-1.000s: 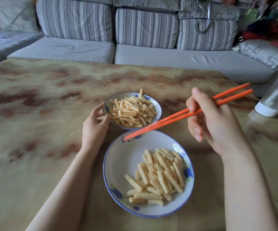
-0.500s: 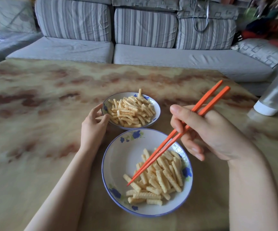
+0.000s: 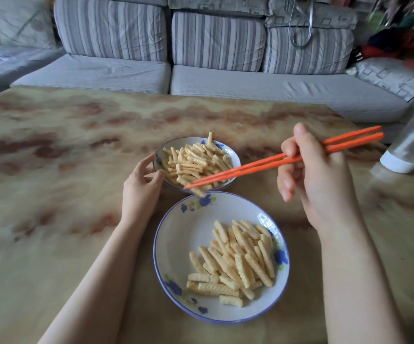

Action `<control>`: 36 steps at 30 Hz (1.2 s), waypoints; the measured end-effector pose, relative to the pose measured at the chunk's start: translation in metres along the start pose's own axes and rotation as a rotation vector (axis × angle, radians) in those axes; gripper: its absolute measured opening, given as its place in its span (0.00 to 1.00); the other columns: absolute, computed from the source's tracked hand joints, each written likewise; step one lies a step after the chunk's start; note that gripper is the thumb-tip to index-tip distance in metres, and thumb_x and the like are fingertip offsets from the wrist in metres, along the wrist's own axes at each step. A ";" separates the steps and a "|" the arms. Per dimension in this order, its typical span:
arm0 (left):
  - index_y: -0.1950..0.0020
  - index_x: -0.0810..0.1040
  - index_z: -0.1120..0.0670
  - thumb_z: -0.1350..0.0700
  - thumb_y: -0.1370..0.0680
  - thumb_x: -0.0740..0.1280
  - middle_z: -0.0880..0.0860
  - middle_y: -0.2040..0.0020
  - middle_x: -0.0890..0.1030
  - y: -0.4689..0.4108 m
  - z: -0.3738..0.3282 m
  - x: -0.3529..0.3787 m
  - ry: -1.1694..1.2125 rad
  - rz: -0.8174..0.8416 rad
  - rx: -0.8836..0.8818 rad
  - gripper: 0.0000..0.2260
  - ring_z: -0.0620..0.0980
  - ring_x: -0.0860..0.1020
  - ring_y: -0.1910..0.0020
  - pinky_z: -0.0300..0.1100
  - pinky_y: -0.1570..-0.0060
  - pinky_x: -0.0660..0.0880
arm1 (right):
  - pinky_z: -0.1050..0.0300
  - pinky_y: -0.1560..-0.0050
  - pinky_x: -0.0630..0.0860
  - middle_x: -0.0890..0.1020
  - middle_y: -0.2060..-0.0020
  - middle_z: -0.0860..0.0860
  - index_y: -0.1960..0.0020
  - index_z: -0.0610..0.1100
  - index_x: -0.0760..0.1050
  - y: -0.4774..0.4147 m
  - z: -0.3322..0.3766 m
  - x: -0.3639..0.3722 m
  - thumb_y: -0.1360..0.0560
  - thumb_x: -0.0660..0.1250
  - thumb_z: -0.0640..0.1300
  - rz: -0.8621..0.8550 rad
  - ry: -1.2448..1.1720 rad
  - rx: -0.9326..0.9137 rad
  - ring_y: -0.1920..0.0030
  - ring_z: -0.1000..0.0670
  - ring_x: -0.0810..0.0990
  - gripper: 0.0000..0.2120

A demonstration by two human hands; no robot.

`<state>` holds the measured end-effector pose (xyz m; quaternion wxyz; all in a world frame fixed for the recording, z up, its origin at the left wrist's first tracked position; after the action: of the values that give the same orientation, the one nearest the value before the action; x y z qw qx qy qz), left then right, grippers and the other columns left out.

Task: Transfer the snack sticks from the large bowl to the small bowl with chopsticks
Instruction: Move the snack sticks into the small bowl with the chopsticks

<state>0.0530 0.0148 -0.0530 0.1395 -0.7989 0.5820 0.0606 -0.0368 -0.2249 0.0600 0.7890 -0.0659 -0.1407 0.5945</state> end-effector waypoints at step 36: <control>0.34 0.75 0.48 0.58 0.24 0.65 0.46 0.51 0.82 -0.001 0.002 0.001 0.006 0.004 -0.005 0.18 0.37 0.78 0.70 0.24 0.66 0.70 | 0.65 0.82 0.59 0.66 0.85 0.48 0.67 0.41 0.68 0.009 0.024 -0.027 0.20 0.59 0.50 0.127 0.326 0.035 0.85 0.47 0.62 0.20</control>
<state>0.0547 0.0153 -0.0550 0.1357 -0.7982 0.5838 0.0599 -0.0595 -0.2500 0.0764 0.7632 -0.1566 0.0039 0.6269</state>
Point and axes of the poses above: each hand's wrist, its own y-axis away from the middle knuckle, its own x-axis out of the palm, z = x × y, the point moved 3 cm from there along -y, towards the middle knuckle
